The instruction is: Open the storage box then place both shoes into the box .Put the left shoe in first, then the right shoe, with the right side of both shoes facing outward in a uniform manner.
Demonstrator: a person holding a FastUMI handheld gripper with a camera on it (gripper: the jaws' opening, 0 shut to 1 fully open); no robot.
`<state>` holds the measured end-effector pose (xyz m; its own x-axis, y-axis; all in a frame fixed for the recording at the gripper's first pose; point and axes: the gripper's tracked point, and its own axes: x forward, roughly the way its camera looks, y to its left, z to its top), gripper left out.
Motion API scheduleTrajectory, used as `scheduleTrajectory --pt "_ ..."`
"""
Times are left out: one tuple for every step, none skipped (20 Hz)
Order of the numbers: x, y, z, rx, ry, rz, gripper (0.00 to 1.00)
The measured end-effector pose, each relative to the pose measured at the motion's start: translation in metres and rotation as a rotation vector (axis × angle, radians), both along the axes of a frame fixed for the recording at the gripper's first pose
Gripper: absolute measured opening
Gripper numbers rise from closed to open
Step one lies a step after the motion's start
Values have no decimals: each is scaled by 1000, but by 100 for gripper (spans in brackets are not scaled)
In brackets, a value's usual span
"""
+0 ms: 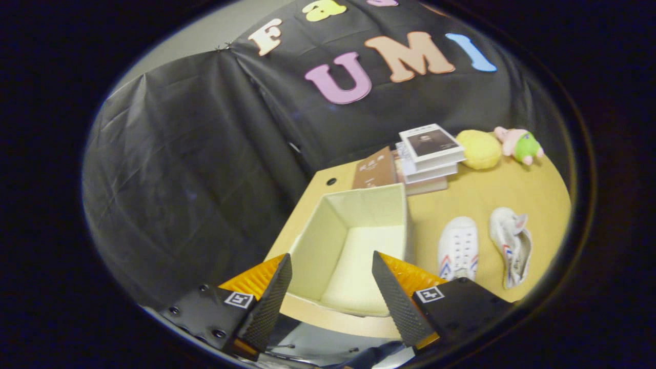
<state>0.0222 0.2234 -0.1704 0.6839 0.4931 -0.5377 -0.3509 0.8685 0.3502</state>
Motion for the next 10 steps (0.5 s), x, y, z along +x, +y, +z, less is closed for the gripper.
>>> scheduleTrajectory --pt "5 -23 -2 -28 -15 -39 98" --pt "7 -46 -8 -59 -25 -79 98" --pt "9 -68 -14 -89 -28 -115 98" --pt "11 -88 -24 -120 -29 -152 98" --pt "14 -105 -33 -155 -37 -182 98" --pt "18 -122 -42 -199 -43 -213 97" --pt "21 -135 -54 -235 -45 -236 96" --pt "23 -146 -69 -269 -38 -254 95" --pt "23 -155 -82 -300 -25 -270 95" --pt "22 -162 -97 -332 -9 -278 95"
